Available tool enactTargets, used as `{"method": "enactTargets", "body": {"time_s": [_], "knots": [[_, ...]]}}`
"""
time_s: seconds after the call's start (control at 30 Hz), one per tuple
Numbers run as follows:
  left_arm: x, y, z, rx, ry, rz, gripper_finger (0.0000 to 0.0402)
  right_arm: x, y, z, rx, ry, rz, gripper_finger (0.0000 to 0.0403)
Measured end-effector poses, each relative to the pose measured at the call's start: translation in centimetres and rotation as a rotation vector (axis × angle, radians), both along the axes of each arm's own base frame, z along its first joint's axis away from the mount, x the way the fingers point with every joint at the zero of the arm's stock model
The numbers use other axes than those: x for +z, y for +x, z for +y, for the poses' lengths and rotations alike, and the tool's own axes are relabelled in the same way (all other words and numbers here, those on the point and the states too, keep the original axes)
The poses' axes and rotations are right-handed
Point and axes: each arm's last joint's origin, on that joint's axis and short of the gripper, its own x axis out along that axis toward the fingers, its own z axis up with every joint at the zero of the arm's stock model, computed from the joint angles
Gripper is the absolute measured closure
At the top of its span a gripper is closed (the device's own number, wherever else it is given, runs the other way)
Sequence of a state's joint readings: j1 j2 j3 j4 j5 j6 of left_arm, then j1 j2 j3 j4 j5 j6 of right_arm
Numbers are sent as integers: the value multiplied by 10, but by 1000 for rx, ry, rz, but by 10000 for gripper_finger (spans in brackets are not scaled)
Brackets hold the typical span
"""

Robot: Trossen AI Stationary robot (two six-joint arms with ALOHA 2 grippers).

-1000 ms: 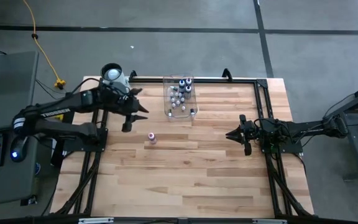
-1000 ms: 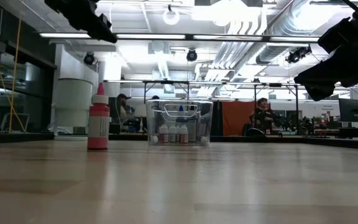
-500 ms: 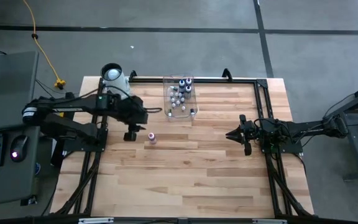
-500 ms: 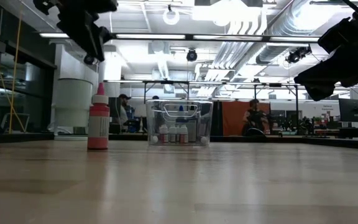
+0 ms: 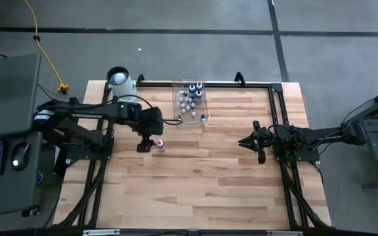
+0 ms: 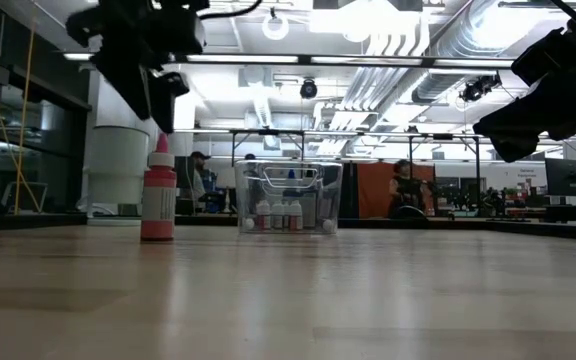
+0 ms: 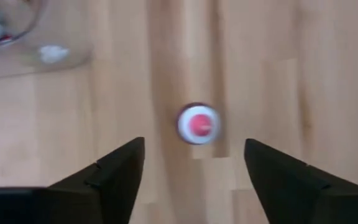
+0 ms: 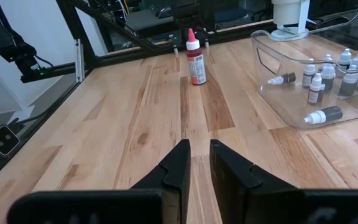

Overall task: Pick & Place food coloring
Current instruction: Put the large pink food coloring bottle into the container

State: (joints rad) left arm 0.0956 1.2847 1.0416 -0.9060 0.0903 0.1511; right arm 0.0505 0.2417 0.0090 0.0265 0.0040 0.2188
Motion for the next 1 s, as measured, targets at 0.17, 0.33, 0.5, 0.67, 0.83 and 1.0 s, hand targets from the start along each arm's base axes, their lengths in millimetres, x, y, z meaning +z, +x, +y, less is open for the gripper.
{"method": "enactTargets", "body": {"time_s": [0.17, 0.33, 0.5, 0.67, 0.83, 1.0], "knots": [[-9, 8, 3, 27, 61, 39, 101, 0, 0, 0, 0, 0, 0, 351], [-17, 15, 1, -1, -6, 57, 92, 0, 0, 0, 0, 0, 0, 351], [-23, 19, 1, -5, -19, 79, 92, 0, 0, 0, 0, 0, 0, 348], [-29, 23, 1, -13, -40, 94, 92, 0, 0, 0, 0, 0, 0, 352], [-34, 29, 2, -12, -39, 88, 92, 0, 0, 0, 0, 0, 0, 350], [-34, 31, 1, -24, -67, 70, 92, 0, 0, 0, 0, 0, 0, 352]]}}
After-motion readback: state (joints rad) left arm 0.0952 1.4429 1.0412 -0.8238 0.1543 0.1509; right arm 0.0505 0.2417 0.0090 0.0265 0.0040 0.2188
